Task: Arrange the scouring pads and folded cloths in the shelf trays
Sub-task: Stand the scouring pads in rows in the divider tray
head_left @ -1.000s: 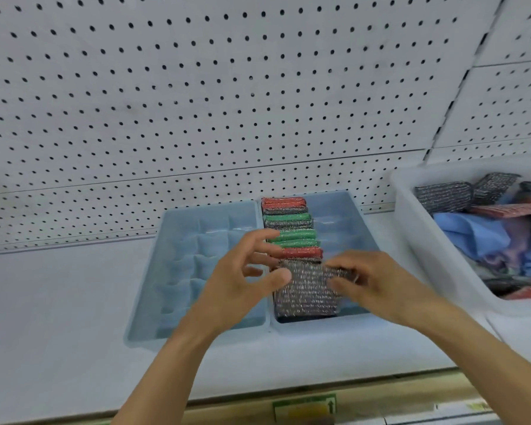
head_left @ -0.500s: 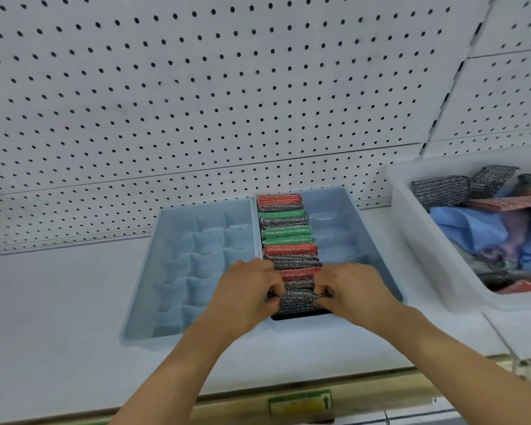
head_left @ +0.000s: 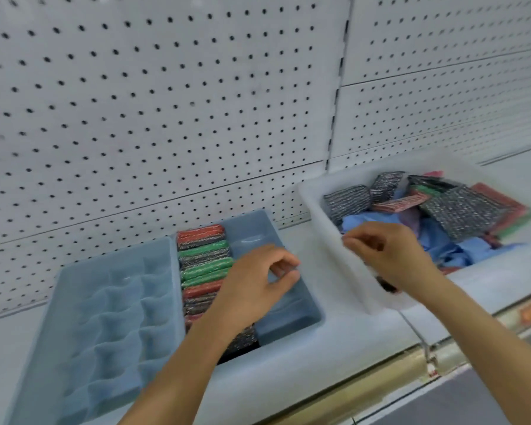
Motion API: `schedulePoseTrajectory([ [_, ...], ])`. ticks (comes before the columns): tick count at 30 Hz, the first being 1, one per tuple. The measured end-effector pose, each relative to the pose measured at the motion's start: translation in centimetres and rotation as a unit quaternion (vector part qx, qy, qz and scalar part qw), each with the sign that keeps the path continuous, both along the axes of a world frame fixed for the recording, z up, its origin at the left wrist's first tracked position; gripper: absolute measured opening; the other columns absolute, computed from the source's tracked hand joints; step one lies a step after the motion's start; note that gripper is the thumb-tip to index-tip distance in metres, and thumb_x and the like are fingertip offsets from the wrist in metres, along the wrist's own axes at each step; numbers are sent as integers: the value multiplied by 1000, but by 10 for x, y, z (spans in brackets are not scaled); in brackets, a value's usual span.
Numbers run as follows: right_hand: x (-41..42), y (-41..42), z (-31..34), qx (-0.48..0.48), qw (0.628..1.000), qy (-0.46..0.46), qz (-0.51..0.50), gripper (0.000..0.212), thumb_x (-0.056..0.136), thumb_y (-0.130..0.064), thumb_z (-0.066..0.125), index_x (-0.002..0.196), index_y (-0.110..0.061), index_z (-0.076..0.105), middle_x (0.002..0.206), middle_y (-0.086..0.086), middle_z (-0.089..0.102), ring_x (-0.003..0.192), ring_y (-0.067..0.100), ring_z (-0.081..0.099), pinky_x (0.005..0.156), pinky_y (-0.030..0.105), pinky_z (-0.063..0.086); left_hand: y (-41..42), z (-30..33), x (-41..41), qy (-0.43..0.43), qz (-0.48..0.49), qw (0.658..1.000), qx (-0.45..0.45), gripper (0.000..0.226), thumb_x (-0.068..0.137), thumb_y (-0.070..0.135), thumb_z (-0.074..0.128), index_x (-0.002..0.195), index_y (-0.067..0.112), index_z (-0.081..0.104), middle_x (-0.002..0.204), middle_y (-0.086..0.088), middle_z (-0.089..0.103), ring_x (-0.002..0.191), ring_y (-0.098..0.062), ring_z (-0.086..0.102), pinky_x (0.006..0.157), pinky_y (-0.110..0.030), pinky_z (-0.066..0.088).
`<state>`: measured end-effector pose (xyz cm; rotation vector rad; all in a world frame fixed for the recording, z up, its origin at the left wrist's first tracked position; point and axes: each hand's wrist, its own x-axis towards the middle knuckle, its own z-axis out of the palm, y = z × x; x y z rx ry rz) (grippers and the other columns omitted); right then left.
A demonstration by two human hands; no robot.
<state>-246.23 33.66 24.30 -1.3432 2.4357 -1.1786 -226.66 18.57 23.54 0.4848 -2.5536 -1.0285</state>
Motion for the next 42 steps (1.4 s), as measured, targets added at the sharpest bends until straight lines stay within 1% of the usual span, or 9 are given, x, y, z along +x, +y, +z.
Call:
schedulePoseTrajectory([
  [6, -79, 53, 23, 217, 975, -40, 2, 17, 77, -17, 76, 82, -32, 67, 81, -10, 69, 77, 10, 64, 68, 19, 45, 22, 1, -104, 29, -57, 998, 16, 13, 86, 19, 69, 98, 20, 71, 92, 8, 71, 83, -3, 63, 76, -8, 42],
  [12, -98, 46, -7, 415, 905, -9, 99, 18, 69, -35, 61, 71, -18, 55, 78, 5, 62, 71, 20, 58, 67, 42, 46, 5, -12, -192, -5, -28, 998, -63, 37, 85, 21, 67, 121, 16, 63, 120, -2, 56, 112, -17, 54, 98, -29, 42],
  [15, -103, 44, -12, 374, 924, 27, 71, 12, 80, -21, 61, 80, -9, 58, 85, 10, 62, 78, 27, 58, 66, 36, 41, -8, -19, -224, -67, -9, 994, -89, 49, 88, 24, 64, 134, 13, 51, 135, -8, 47, 124, -23, 45, 104, -37, 39],
  [21, -111, 50, -14, 257, 966, 12, 37, 28, 81, -15, 65, 67, -11, 41, 62, 2, 42, 58, 19, 40, 56, 35, 27, -15, -31, -270, -148, 20, 971, -189, 59, 88, 23, 65, 140, 13, 39, 133, -13, 46, 119, -31, 48, 97, -41, 44],
  [27, -116, 54, -14, 156, 987, -42, -2, 30, 84, -23, 70, 68, -8, 51, 59, -1, 51, 50, 10, 43, 51, 27, 32, -29, -32, -280, -182, 44, 940, -286, 26, 89, 30, 59, 111, 15, 62, 107, -7, 65, 108, -28, 53, 82, -37, 45],
  [32, -103, 55, -7, 72, 994, -30, -74, 35, 85, -32, 69, 68, -5, 53, 63, 2, 47, 53, 12, 41, 54, 32, 32, -26, -1, -244, 1, 76, 995, -63, 20, 90, 29, 60, 101, 12, 61, 94, -4, 63, 85, -23, 60, 75, -38, 50],
  [36, -82, 43, 9, -28, 990, -65, -119, 10, 84, -15, 66, 81, -17, 57, 67, -3, 57, 56, 7, 52, 54, 31, 41, -22, 24, -180, 113, 115, 983, 87, 9, 89, 26, 64, 92, 18, 62, 87, -1, 68, 79, -20, 65, 72, -38, 54],
  [38, -67, 36, 18, -63, 983, -116, -129, 22, 83, -13, 65, 101, -18, 55, 84, 4, 65, 71, 16, 62, 63, 35, 52, -20, 32, -144, 132, 128, 973, 141, 8, 90, 23, 65, 95, 17, 66, 89, 0, 71, 81, -20, 67, 76, -40, 57],
  [42, -26, 20, 34, -80, 981, -174, -33, 41, 84, -1, 60, 117, -26, 57, 94, 5, 69, 71, 16, 64, 61, 22, 54, -31, 38, -69, 139, 161, 961, 177, 3, 89, 22, 68, 90, 24, 68, 89, 2, 74, 84, -23, 69, 81, -42, 58],
])
